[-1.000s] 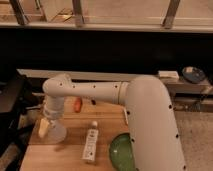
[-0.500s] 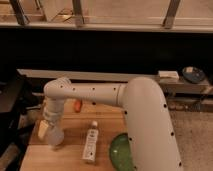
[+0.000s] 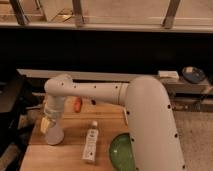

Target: Place the ceramic cup over the eraser

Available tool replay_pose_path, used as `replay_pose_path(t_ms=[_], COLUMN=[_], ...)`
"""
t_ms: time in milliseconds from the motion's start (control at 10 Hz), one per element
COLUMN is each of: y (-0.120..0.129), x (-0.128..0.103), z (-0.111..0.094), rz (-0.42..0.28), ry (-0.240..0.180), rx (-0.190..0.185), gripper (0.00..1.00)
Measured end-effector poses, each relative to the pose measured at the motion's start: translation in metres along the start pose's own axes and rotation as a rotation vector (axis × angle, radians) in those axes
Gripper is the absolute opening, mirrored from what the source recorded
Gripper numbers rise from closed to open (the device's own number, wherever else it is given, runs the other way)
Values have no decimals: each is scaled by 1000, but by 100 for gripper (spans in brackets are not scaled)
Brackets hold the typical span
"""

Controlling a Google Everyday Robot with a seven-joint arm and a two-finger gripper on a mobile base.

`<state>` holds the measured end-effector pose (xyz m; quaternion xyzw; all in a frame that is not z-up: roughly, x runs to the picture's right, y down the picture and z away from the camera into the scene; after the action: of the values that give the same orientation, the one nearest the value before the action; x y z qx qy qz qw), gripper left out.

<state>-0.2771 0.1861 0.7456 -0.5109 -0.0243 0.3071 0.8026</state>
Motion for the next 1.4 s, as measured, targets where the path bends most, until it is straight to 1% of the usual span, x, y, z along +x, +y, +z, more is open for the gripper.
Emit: replay_pose_path(t_ms=[100, 200, 300, 400, 600, 700, 800, 900, 1000, 1100, 1200, 1300, 1400], y=[-3, -9, -17, -22, -41, -53, -62, -75, -84, -91, -95, -97, -97], x=[0, 2, 3, 4, 2, 2, 1, -4, -9, -15, -21, -26, -26], z=[-6, -18, -35, -44, -84, -107, -125, -156, -185, -208, -237, -256, -258], rz=[4, 11, 20, 23, 29, 32, 37, 42, 46, 49, 49, 47, 46], ry=[-7, -14, -22, -24, -40, -43, -49, -60, -79, -106, -150, -182, -186], rx=[11, 30, 59, 77, 152, 194, 223, 270, 301, 317, 328, 334, 335], gripper=[0, 0, 0, 0, 0, 0, 0, 0, 0, 0, 0, 0, 0])
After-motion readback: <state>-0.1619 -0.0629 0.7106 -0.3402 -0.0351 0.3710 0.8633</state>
